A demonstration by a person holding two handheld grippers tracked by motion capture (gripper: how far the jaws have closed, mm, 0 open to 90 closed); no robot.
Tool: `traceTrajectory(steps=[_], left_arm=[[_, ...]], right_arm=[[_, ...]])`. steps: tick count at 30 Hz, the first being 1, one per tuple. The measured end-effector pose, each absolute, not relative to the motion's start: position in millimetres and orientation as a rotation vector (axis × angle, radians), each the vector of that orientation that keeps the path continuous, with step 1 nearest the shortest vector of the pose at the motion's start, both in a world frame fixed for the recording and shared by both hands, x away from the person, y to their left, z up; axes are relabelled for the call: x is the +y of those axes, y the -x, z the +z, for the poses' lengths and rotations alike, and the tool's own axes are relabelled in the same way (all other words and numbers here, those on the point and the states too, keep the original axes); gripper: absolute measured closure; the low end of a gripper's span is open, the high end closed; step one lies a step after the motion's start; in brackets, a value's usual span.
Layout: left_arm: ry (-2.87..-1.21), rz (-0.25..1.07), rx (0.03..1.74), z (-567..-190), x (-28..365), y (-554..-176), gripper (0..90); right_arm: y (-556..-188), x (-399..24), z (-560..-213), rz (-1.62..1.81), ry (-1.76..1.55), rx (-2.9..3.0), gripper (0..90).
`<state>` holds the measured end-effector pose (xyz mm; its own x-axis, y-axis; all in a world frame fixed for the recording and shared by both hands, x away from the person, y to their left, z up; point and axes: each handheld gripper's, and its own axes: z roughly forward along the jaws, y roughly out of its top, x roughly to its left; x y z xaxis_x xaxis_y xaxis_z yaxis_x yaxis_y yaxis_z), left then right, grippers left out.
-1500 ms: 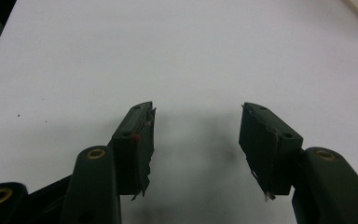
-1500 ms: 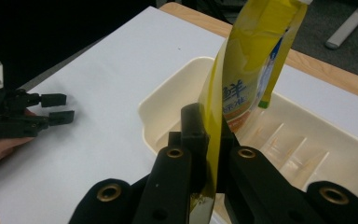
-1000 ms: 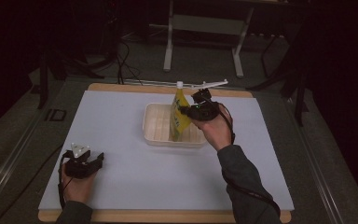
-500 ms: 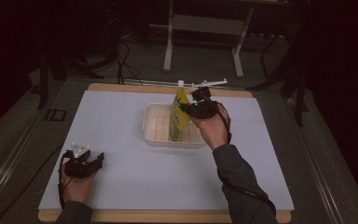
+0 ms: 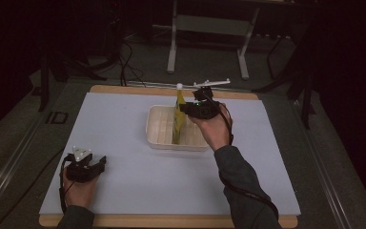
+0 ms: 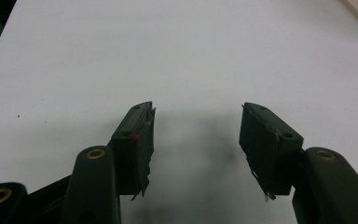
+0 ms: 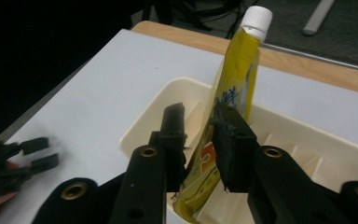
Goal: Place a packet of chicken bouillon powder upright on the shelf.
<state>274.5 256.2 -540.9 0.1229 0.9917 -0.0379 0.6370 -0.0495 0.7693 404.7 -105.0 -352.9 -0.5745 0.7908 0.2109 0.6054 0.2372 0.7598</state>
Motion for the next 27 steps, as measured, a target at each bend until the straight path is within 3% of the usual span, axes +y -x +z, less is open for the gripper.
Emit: traceTrajectory(steps=[13,27], left_arm=[[-1.759,0.710,1.585,-540.8,255.9,-274.4,44.5],[-1.753,0.715,1.589,-540.6,256.2,-273.9,44.5]], right_arm=[[-393.2,-108.7,-346.0,1.284,-1.257,2.337,62.7],[-375.3,-124.8,-339.5,1.306,-1.200,2.334,58.4]])
